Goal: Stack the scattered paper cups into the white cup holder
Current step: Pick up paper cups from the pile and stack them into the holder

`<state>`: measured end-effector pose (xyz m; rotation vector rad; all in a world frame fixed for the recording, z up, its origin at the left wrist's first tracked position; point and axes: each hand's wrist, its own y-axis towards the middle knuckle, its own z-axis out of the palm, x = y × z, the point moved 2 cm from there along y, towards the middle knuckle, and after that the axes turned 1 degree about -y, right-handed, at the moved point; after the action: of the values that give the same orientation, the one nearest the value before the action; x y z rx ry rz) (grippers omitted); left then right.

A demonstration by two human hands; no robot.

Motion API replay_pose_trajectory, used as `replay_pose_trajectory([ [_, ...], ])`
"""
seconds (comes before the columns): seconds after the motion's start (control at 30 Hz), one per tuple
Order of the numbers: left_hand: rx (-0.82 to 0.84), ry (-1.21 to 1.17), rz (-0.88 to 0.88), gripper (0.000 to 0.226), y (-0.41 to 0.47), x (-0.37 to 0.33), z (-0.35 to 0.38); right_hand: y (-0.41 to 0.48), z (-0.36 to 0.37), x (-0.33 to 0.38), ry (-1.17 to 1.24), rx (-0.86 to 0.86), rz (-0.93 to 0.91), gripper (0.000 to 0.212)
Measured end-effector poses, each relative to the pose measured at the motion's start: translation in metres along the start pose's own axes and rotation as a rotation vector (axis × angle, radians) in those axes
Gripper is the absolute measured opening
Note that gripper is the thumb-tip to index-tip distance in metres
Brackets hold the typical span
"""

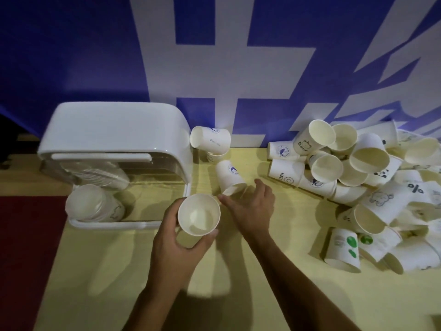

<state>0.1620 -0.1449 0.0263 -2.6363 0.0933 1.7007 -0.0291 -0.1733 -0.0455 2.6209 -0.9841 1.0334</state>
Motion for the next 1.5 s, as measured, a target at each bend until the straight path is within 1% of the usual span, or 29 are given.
replay_pose_trajectory([
  [0.07,-0.024,0.016,0.010,0.070,0.001,0.000,-0.007,0.004,0.013,0.001,-0.033,0.015,0.008,0.108],
  [0.13,-0.038,0.024,0.022,0.071,0.002,0.001,-0.013,0.006,0.021,0.000,-0.058,0.015,0.010,0.096],
  [0.27,-0.063,0.013,0.038,0.069,0.003,0.007,-0.025,0.006,0.029,-0.003,-0.010,-0.029,0.017,0.077],
  [0.33,-0.073,-0.011,0.017,0.070,0.002,0.010,-0.030,0.006,0.025,-0.005,0.060,-0.030,-0.011,0.071],
  [0.43,-0.073,-0.062,-0.007,0.073,0.001,0.016,-0.039,0.001,0.010,-0.006,0.248,-0.008,-0.089,0.054],
  [0.47,-0.064,-0.083,-0.017,0.075,0.000,0.017,-0.043,-0.002,0.003,-0.005,0.282,-0.003,-0.107,0.052],
  [0.53,-0.047,-0.119,-0.028,0.077,0.000,0.019,-0.051,-0.012,-0.012,0.000,0.294,0.010,-0.126,0.059],
  [0.67,-0.064,-0.171,-0.044,0.069,0.000,0.018,-0.078,-0.040,-0.041,0.022,0.252,0.069,-0.095,0.083],
  [0.7,-0.072,-0.185,-0.048,0.069,0.000,0.016,-0.086,-0.048,-0.047,0.030,0.256,0.083,-0.105,0.083],
  [0.83,-0.084,-0.277,-0.050,0.071,0.003,0.019,-0.123,-0.079,-0.063,0.064,0.322,0.142,-0.151,0.056],
  [0.87,-0.088,-0.300,-0.053,0.074,0.003,0.022,-0.133,-0.087,-0.063,0.073,0.339,0.156,-0.154,0.053],
  [0.9,-0.090,-0.312,-0.057,0.075,0.003,0.026,-0.144,-0.094,-0.061,0.081,0.352,0.169,-0.155,0.053],
  [1.0,-0.111,-0.279,-0.019,0.068,0.005,0.040,-0.174,-0.115,-0.048,0.105,0.394,0.182,-0.165,0.062],
  [1.1,-0.144,-0.245,0.050,0.066,0.013,0.051,-0.198,-0.133,-0.028,0.126,0.385,0.214,-0.225,0.059],
  [1.23,-0.163,-0.203,0.128,0.070,0.026,0.063,-0.222,-0.149,-0.007,0.151,0.335,0.228,-0.306,0.073],
  [1.33,-0.127,-0.214,0.138,0.077,0.038,0.071,-0.233,-0.156,0.003,0.165,0.317,0.222,-0.341,0.069],
  [1.43,-0.128,-0.211,0.133,0.077,0.054,0.069,-0.237,-0.160,0.010,0.171,0.312,0.219,-0.347,0.067],
  [1.5,-0.128,-0.167,0.129,0.076,0.065,0.063,-0.235,-0.162,0.012,0.173,0.299,0.220,-0.346,0.067],
])
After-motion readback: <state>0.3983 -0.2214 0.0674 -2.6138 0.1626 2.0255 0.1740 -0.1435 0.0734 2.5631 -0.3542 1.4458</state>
